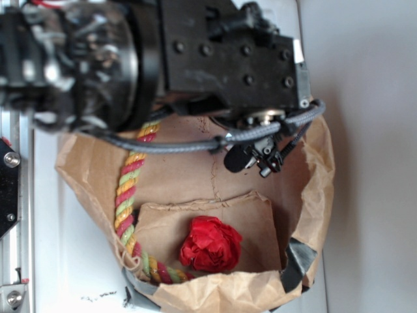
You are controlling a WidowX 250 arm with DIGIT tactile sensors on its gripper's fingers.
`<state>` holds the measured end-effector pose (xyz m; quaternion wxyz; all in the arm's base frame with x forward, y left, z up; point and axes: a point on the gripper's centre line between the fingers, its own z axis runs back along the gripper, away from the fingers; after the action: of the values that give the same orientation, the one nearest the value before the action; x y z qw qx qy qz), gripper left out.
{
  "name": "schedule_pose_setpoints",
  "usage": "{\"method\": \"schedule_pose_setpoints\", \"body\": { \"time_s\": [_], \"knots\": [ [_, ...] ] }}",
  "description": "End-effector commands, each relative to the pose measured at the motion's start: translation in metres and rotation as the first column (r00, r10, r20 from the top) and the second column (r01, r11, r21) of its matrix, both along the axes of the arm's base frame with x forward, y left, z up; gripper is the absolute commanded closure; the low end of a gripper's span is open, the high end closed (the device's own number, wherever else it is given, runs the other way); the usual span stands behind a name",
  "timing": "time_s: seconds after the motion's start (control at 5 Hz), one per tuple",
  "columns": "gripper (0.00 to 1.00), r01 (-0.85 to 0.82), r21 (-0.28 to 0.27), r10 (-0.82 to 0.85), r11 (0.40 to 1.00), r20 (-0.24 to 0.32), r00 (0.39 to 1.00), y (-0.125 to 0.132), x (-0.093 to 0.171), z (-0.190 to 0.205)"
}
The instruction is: Grab the green sponge.
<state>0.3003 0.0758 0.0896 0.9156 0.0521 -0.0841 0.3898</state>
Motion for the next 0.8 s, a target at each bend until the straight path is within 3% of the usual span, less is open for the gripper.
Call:
{"method": "schedule_pose_setpoints", "body": {
  "time_s": [0.0,0.4,0.6],
  "knots": [
    [0.00,-0.069,0.026,0.069,0.997,0.001,0.998,0.044,-0.015,0.008],
    [0.00,-0.075,-0.066,0.075,0.995,0.006,0.997,0.053,-0.038,0.019],
    [0.00,-0.077,-0.093,0.077,0.993,0.002,0.997,0.065,-0.037,0.013]
  ]
}}
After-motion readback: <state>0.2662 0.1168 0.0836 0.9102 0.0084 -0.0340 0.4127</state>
